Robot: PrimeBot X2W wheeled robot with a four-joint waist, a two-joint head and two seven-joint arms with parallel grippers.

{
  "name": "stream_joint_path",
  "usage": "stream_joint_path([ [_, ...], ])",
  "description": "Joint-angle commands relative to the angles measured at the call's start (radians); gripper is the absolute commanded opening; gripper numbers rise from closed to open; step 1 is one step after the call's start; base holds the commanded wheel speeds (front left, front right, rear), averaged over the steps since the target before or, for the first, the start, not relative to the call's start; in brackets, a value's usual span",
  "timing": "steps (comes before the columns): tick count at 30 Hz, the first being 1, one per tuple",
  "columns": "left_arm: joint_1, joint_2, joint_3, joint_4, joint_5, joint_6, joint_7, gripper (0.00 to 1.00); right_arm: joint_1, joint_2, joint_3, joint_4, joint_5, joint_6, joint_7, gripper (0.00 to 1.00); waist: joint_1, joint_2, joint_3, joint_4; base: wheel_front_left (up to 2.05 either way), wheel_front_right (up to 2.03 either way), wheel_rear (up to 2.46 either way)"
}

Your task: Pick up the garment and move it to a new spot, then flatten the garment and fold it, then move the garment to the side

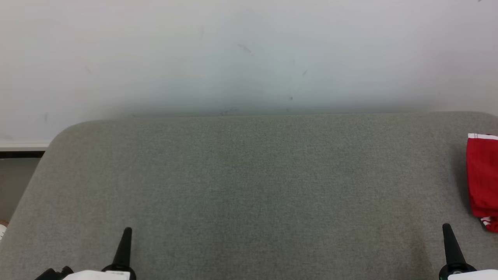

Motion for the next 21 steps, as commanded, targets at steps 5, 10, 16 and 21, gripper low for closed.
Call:
stream_joint_path([
  [5,-0.021,0.007,0.009,-0.011,-0.062,-0.013,0.017,0.0,-0.025,-0.007,-0.005,-0.011,0.065,0.0,0.015,0.0,-0.0001,0.0,0.001,0.0,0.0,0.0,0.0],
  [10,-0.027,0.008,0.013,-0.013,-0.11,-0.019,0.029,0.0,-0.032,-0.007,-0.006,-0.013,0.115,0.0,0.027,0.0,-0.0001,0.0,0.003,0.0,0.0,0.0,0.0],
  [16,-0.031,0.008,0.018,-0.014,-0.164,-0.025,0.041,0.0,-0.039,-0.007,-0.008,-0.015,0.17,0.0,0.04,0.0,-0.0001,0.0,0.004,0.001,0.0,0.0,0.0],
  [21,-0.037,0.008,0.022,-0.016,-0.201,-0.03,0.053,0.0,-0.043,-0.007,-0.009,-0.018,0.214,0.0,0.05,0.0,-0.0001,0.0,0.005,0.001,0.0,0.0,0.0],
])
